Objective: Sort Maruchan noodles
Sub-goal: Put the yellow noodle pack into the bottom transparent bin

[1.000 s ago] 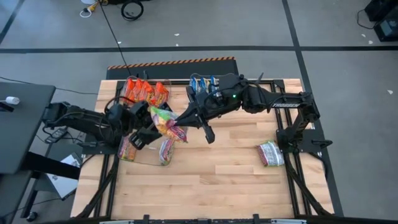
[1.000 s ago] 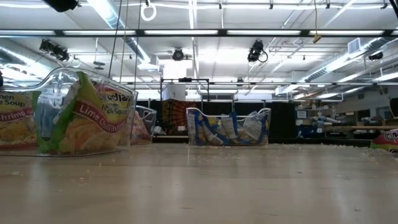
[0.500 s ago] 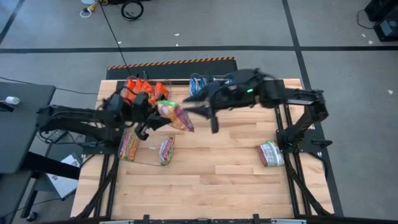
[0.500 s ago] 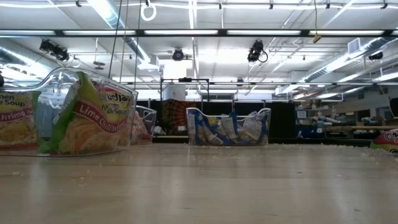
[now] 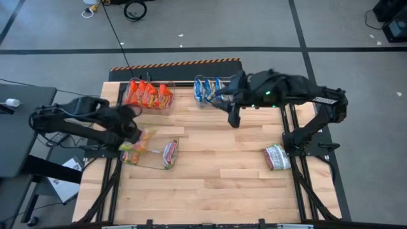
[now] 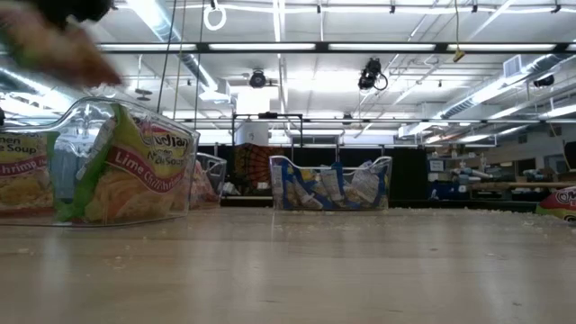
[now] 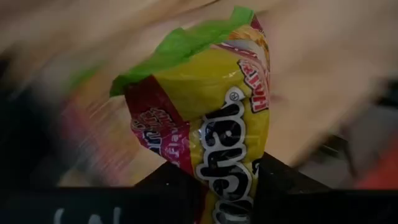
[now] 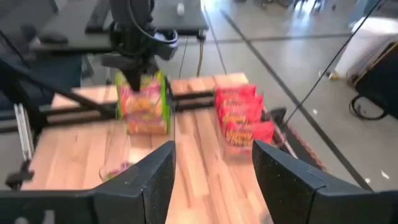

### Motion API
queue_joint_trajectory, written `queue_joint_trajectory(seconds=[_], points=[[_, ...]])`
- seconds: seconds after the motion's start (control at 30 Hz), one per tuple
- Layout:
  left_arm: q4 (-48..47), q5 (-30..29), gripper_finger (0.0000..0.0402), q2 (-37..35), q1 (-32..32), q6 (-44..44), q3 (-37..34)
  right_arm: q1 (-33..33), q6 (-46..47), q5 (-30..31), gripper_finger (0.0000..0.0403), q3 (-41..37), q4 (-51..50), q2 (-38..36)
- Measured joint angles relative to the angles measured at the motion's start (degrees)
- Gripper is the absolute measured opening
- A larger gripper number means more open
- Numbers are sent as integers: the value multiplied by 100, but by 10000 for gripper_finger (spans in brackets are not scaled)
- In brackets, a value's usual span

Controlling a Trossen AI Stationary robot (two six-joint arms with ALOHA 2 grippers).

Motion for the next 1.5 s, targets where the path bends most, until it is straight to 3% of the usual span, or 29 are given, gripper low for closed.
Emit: queue_joint_trajectory(seconds=[0.13, 0.27, 0.33, 0.67, 0.9, 1.13, 1.3, 1.5], points=[[-572, -58, 106, 49, -213, -1473, -607, 91, -57, 22, 217, -4, -136, 244], [346, 36, 106, 66, -293, -2139, -1395, 229, -359, 19, 217, -4, -152, 473], [797, 83, 107, 154, -297, -2273, -1696, 276, -413, 11, 217, -4, -201, 521], [477, 104, 107, 976, -299, -2501, -2248, 354, -199, -50, 217, -4, -609, 561], [303, 251, 139, 1214, -299, -2203, -2244, 357, 169, -158, 217, -2, -1895, 561], [48, 339, 212, 1209, -297, -1927, -2243, 461, 1816, -202, 217, -229, -3476, 589], [63, 388, 231, 1210, -297, -1776, -2242, 817, 3353, -257, 216, -906, -4017, 593], [5, 457, 232, 1210, -329, -1473, -2242, 1167, 5916, -1526, 214, -2285, -3996, 575]])
